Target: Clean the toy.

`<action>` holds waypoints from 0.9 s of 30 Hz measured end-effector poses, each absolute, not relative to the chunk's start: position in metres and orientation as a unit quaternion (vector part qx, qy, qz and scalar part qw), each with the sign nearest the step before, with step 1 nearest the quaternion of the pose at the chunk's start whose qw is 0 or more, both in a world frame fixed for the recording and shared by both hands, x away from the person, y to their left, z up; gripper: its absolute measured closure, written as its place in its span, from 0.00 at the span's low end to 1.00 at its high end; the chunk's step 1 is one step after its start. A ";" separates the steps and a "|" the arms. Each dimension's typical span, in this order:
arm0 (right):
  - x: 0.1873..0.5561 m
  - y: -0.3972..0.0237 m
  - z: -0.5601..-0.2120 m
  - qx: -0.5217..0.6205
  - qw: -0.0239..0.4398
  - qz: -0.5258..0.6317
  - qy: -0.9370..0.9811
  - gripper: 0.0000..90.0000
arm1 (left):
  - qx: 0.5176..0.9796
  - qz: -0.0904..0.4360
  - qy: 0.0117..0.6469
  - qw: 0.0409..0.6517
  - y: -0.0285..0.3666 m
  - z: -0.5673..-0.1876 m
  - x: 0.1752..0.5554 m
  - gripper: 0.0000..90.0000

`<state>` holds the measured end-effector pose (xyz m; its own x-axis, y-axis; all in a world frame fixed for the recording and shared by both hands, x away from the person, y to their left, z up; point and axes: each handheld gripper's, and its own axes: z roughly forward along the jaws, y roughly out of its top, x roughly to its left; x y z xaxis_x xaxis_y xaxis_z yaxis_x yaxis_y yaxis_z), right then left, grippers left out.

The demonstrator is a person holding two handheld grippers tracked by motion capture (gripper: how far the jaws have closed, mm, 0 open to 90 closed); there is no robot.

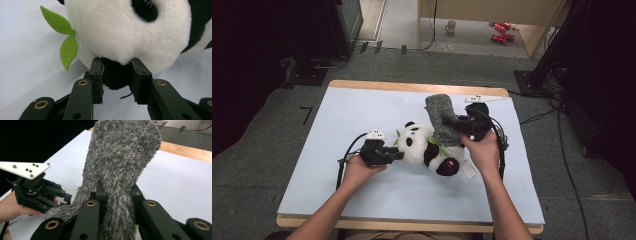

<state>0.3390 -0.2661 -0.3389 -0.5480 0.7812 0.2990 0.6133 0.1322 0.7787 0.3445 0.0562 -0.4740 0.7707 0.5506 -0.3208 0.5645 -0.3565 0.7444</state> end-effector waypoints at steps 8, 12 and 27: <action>0.336 -0.256 -0.364 0.472 0.054 0.446 0.758 0.86 | 0.824 -0.012 0.350 0.446 0.055 -0.472 0.346 0.74; 0.329 -0.254 -0.389 0.486 0.051 0.420 0.765 0.86 | 0.833 -0.005 0.344 0.433 0.052 -0.471 0.344 0.75; 0.332 -0.289 -0.396 0.520 0.127 0.373 0.758 0.86 | 0.823 -0.016 0.347 0.449 0.051 -0.470 0.351 0.75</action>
